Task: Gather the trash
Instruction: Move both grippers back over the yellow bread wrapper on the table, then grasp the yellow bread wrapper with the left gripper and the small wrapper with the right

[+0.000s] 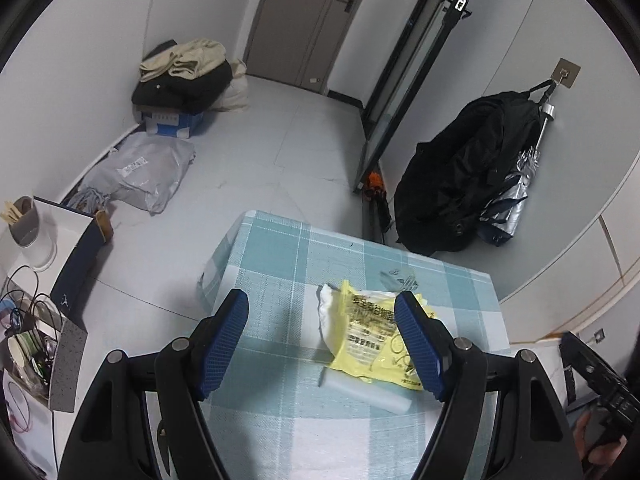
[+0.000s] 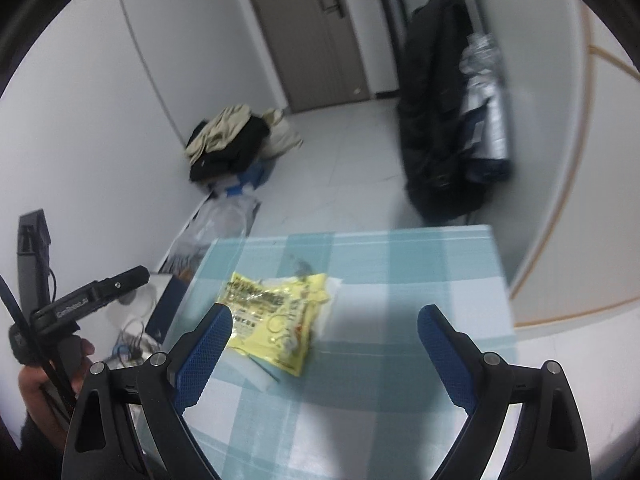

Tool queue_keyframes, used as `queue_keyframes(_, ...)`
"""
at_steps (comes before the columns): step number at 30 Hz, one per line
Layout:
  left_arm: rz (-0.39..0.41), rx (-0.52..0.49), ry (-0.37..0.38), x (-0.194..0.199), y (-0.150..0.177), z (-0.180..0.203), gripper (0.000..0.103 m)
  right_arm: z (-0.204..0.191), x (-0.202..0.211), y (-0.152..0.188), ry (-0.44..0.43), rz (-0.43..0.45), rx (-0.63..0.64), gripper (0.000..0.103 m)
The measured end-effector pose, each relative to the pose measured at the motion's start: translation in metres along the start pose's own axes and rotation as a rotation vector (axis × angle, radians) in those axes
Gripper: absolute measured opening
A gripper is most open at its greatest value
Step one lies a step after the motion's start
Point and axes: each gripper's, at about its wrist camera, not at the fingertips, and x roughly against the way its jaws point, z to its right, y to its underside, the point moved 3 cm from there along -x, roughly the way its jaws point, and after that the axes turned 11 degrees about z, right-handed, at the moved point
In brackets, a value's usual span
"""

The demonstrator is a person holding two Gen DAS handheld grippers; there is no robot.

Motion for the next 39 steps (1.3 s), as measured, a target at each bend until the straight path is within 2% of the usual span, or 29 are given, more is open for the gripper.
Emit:
queue_keyframes(4,-0.029,-0.033,0.002,-0.004,0.002,-0.008,0.072,-0.010,-0.033,0.001,-0.022,-0.056,0.008,0.089)
queue_keyframes(11,-0.089,0.004,0.020,-0.018,0.003,-0.020,0.072,-0.027,-0.077,0.014,-0.054,-0.166,0.087,0.067)
queue_keyframes(16,-0.095,0.002,0.017,-0.024,-0.001,-0.018,0.072,-0.036,-0.095,0.027,-0.074,-0.241,0.129,0.053)
queue_keyframes(17,-0.101,0.010,0.020,-0.025,-0.001,-0.019,0.072,-0.036,-0.098,0.027,-0.075,-0.250,0.135,0.053)
queue_keyframes(21,-0.123,0.065,0.031,-0.030,-0.003,-0.027,0.072,-0.041,-0.108,0.039,-0.072,-0.304,0.173,0.039)
queue_keyframes(28,-0.117,0.103,0.027,-0.030,-0.006,-0.031,0.072,-0.044,-0.111,0.039,-0.041,-0.303,0.207,0.032)
queue_keyframes(31,-0.114,0.124,0.039,-0.031,-0.006,-0.032,0.072,-0.043,-0.111,0.041,-0.013,-0.311,0.245,0.024)
queue_keyframes(33,-0.119,0.138,0.052,-0.033,-0.006,-0.032,0.072,-0.043,-0.113,0.043,-0.010,-0.327,0.261,0.012)
queue_keyframes(34,-0.127,0.140,0.060,-0.034,-0.005,-0.032,0.072,-0.042,-0.113,0.045,-0.011,-0.336,0.266,0.010)
queue_keyframes(39,-0.151,0.099,0.084,-0.037,-0.001,-0.021,0.072,-0.039,-0.109,0.043,-0.031,-0.339,0.253,0.009)
